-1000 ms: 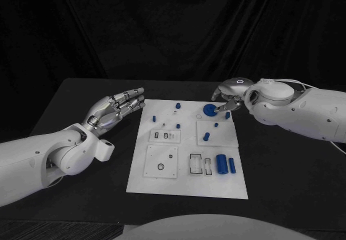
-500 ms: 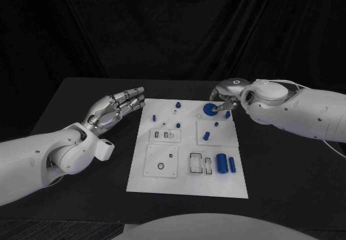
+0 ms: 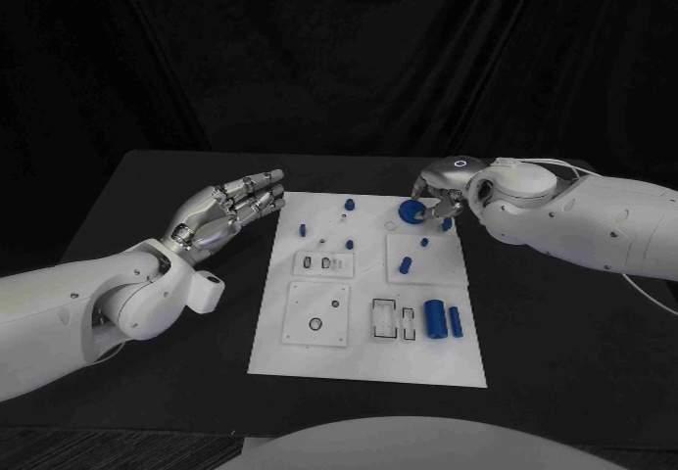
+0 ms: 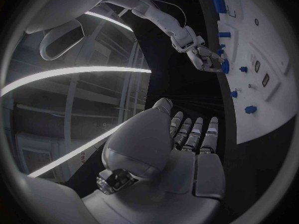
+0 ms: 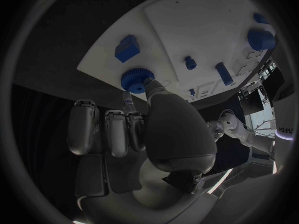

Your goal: Assemble the parts on the task board

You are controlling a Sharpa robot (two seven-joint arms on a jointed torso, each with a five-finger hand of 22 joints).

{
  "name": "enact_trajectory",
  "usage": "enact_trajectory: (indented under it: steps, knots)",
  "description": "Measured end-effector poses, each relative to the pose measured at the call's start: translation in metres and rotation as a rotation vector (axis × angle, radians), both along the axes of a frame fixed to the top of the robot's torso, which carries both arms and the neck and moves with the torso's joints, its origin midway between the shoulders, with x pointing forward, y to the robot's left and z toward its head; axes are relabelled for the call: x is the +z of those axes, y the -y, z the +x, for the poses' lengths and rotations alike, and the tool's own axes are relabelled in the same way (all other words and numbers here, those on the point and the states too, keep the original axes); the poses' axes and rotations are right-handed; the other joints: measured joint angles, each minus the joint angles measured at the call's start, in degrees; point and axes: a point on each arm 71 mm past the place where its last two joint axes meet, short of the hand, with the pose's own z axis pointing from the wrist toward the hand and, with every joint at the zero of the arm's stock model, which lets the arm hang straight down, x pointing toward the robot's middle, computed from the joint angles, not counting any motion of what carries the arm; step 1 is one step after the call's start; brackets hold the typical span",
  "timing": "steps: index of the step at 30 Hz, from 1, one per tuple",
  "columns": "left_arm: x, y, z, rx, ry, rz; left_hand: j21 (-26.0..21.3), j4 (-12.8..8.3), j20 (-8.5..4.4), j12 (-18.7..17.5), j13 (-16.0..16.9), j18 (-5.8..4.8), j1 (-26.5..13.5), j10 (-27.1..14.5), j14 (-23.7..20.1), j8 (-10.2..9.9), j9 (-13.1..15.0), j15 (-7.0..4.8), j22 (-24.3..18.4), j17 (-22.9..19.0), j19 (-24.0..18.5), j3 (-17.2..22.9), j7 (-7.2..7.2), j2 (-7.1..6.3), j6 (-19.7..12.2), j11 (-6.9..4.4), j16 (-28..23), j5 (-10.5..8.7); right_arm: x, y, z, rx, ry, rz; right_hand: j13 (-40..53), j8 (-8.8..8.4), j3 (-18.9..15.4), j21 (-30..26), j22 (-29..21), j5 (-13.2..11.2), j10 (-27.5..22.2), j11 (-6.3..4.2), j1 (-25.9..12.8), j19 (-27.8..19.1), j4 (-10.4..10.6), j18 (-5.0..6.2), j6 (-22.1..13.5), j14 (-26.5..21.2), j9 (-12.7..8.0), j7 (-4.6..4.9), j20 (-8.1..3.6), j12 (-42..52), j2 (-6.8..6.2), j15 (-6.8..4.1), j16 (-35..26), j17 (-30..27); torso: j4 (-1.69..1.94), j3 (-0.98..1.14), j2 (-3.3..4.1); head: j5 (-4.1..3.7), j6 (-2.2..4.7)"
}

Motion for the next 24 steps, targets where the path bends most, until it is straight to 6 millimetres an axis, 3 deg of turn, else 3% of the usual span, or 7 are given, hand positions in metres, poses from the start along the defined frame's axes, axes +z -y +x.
enact_trajectory:
  steps: [6, 13, 21, 24]
  knots:
    - [-0.0001, 0.0009, 0.0000, -0.002, -0.001, -0.001, 0.00, 0.00, 0.00, 0.00, 0.00, 0.00, 0.00, 0.00, 0.00, 0.00, 0.00, 0.00, 0.00, 0.00, 0.00, 0.00, 0.00, 0.00, 0.00, 0.00, 0.00, 0.00, -0.0012, -0.0021, 0.0011, 0.001, -0.006, -0.003, 0.00, 0.17, 0.00, 0.00, 0.00, 0.01, 0.00, 0.00, 0.00, 0.09, 0.00, 0.00, 1.12, 0.00, 0.31, 0.09, 0.09, 0.00, 0.01, 0.00, 0.00, 0.00, -0.04, -0.01, -0.01, 0.00, -0.05]
    - [-0.0003, 0.0013, 0.0002, -0.004, -0.002, -0.001, 0.00, 0.00, 0.00, 0.00, 0.00, 0.00, 0.00, -0.02, 0.00, 0.00, 0.00, 0.00, 0.00, 0.00, 0.00, 0.00, 0.00, 0.00, 0.00, 0.00, 0.00, 0.00, -0.0028, -0.0058, 0.0017, 0.007, -0.010, -0.003, 0.00, 0.44, 0.48, 0.00, 0.00, 1.80, 0.00, 0.00, 0.53, 0.09, -0.48, 0.00, 1.95, 0.00, 0.48, -0.10, 0.09, 0.00, 0.53, 0.00, 0.00, 0.00, -0.07, -0.01, -0.05, -0.09, -0.20]
    - [-0.0005, 0.0013, 0.0004, -0.005, -0.003, -0.001, 0.00, 0.00, 0.00, 0.00, 0.00, 0.00, 0.00, -0.01, 0.00, 0.00, 0.00, 0.00, 0.00, 0.00, 0.00, 0.00, 0.00, 0.00, 0.00, 0.00, 0.00, 0.00, -0.0039, -0.0071, 0.0018, 0.014, -0.011, 0.000, 0.00, 0.44, 1.41, 0.00, 0.00, 8.90, -0.01, -0.03, 0.54, 0.57, -1.42, 0.00, 2.06, -0.23, 0.48, -0.22, -0.42, 0.00, 0.53, -0.24, 0.00, 0.00, -0.13, -0.01, -0.09, 0.15, -0.47]
    - [-0.0006, 0.0011, 0.0005, -0.005, -0.003, -0.001, 0.00, 0.00, 0.00, 0.00, 0.00, 0.00, 0.00, -0.02, 0.00, 0.00, 0.00, 0.00, 0.00, 0.00, 0.00, 0.00, 0.00, 0.00, 0.00, 0.00, 0.00, 0.00, -0.0041, -0.0073, 0.0008, 0.020, -0.010, 0.004, 0.00, 0.44, 1.90, 0.00, 0.00, 9.99, -0.62, -0.63, 0.53, 0.59, -1.91, 0.00, 2.16, -0.34, 0.48, -0.31, -0.43, 0.00, 0.53, -0.38, 0.00, 0.00, -0.13, -0.01, -0.08, 0.16, -0.52]
